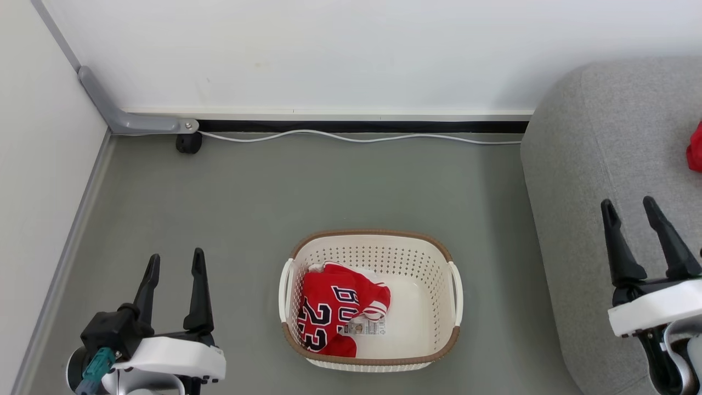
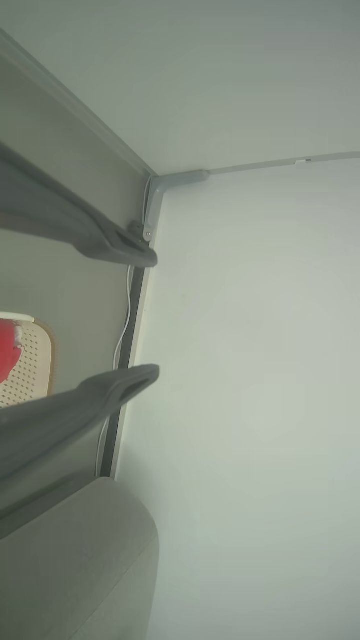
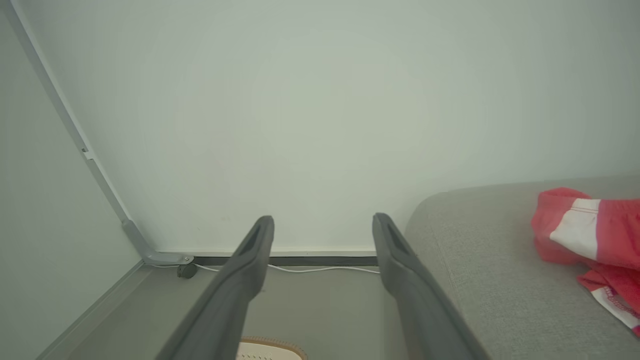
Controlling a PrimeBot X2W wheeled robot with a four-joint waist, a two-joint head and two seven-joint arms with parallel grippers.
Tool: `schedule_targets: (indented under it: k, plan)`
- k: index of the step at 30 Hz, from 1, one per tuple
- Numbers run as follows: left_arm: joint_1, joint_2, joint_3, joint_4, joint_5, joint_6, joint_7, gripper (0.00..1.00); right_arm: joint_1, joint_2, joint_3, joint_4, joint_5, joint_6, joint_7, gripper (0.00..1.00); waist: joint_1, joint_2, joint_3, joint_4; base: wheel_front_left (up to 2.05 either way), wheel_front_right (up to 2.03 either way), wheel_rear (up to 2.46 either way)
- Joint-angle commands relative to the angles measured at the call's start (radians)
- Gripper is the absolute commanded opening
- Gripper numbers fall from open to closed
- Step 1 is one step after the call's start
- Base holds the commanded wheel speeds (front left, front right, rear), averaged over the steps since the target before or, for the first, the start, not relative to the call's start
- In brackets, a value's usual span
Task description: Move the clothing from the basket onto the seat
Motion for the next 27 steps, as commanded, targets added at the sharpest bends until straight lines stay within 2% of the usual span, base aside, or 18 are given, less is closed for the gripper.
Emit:
schedule_targets:
  k: [1, 14, 27]
  plan:
    - [-0.003, 0.010, 0.037, -0.033, 0.010, 0.003, -0.006, 1.00, 0.018, -0.013, 0.011, -0.033, -0.022, 0.001, -0.006, 1.00, 0.0000, 0.0000, -0.006, -0.002, 0.00, 0.00, 0.00]
    - [0.047, 0.010, -0.006, -0.053, 0.055, 0.022, -0.006, 1.00, 0.098, 0.019, 0.015, -0.068, -0.115, 0.001, -0.006, 1.00, 0.0000, 0.0000, -0.028, -0.026, 0.00, 0.00, 0.00]
    - [0.039, 0.010, -0.034, -0.047, 0.054, 0.032, -0.006, 1.00, 0.094, 0.033, 0.010, -0.072, -0.119, 0.001, -0.006, 1.00, 0.0000, 0.0000, -0.019, -0.037, 0.00, 0.00, 0.00]
